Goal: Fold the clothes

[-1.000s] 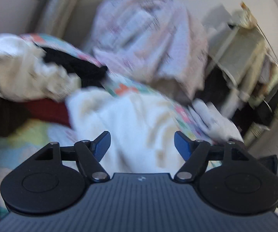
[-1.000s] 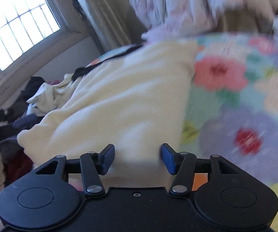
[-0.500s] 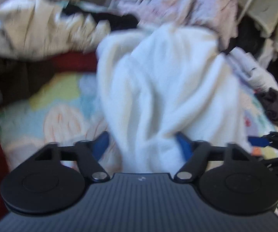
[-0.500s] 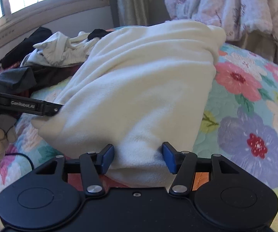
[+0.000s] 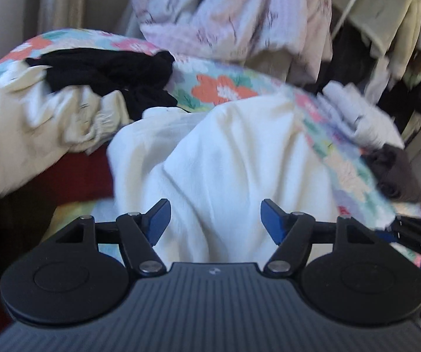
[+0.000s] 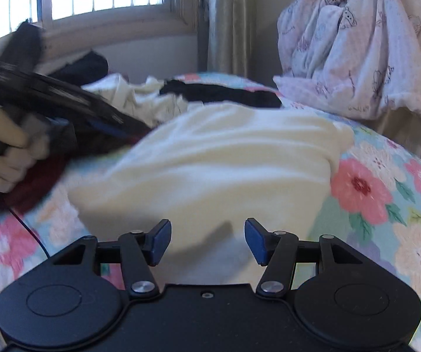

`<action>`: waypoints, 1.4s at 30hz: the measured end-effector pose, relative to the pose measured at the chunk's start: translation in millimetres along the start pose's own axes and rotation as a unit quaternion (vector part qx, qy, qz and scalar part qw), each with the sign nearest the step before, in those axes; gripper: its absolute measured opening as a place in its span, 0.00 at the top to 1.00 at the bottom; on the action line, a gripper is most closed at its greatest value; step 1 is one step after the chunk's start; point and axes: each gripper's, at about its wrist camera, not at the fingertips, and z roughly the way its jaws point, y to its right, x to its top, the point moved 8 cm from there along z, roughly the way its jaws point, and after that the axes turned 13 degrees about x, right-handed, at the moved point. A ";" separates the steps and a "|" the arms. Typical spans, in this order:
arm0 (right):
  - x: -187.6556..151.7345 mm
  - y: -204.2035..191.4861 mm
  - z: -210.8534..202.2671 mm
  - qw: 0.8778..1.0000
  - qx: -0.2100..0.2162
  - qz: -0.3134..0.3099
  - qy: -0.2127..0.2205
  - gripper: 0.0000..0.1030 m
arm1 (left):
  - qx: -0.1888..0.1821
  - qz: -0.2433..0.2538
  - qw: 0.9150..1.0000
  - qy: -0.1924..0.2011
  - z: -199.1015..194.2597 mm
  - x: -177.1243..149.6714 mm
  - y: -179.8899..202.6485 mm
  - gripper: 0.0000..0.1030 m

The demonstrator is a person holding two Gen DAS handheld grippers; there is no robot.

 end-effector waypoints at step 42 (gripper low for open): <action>-23.5 -54.7 56.3 0.988 0.146 -0.035 -0.041 0.32 | -0.042 -0.095 0.994 0.019 82.5 16.5 -77.8 0.79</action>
